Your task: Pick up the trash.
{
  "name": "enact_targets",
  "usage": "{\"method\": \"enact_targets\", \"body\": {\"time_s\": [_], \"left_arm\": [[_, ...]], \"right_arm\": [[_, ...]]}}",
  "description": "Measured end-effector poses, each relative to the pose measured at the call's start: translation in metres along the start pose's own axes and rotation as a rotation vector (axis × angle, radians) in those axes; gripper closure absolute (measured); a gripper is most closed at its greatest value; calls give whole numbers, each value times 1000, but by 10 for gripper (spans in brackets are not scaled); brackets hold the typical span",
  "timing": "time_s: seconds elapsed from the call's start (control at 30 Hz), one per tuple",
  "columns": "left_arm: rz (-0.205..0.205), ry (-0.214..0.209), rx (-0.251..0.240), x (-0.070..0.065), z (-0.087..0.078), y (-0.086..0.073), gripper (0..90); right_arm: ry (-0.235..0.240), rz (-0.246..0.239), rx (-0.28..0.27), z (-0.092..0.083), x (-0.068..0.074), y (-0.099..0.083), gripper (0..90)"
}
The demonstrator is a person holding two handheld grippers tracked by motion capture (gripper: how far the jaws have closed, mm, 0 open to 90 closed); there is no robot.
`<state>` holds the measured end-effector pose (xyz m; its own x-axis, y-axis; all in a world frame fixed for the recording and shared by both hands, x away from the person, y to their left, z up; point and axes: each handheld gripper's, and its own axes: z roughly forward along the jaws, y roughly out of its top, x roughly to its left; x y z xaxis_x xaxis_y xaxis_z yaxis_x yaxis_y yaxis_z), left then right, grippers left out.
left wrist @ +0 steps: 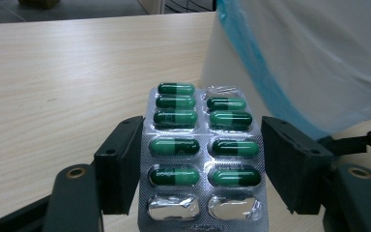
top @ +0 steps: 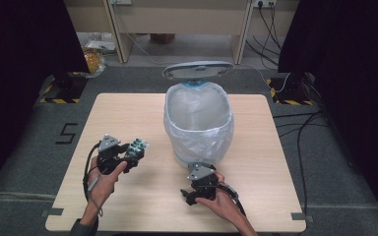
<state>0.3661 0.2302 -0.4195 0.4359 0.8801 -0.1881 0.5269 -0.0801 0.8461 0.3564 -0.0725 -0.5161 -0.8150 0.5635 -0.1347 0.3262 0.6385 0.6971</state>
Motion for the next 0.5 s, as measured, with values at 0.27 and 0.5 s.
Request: {"method": "enact_targets", "body": {"time_s": [0.27,0.5], "left_arm": [[4,-27,-10,-2,-3,15,339],[35,-36,-18,-5,-8,34,339]], "right_arm": [[-1,-7,-1,0,0,0,45],[1,-8,-1,0,0,0,44]]}}
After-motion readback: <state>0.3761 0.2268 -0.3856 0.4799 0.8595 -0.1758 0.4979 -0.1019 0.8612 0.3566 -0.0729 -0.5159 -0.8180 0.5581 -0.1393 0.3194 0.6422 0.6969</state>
